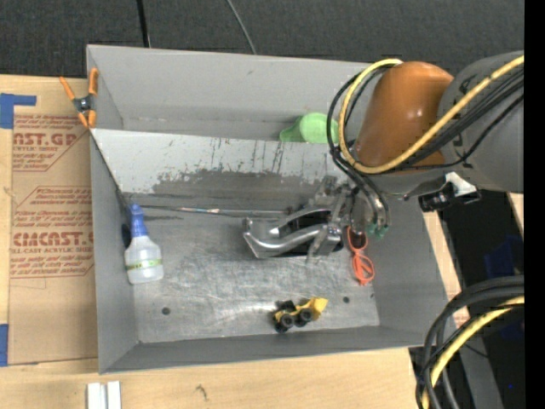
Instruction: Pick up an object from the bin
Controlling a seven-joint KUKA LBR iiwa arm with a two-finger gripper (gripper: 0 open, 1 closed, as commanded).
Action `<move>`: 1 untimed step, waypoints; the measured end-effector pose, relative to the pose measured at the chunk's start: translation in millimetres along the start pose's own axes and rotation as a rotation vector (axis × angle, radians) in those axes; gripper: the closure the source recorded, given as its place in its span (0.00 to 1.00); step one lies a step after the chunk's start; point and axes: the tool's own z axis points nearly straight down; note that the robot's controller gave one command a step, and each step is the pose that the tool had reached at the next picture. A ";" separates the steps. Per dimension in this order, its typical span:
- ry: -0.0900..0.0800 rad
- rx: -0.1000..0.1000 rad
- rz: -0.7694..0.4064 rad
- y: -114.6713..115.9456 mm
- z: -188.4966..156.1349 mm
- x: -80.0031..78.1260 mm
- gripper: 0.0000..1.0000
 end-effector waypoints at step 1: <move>0.007 0.001 -0.054 -11.3 -42.1 2.2 1.00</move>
Offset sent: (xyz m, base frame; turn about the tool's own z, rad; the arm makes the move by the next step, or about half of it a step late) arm -0.0420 -0.0426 0.1035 -0.2994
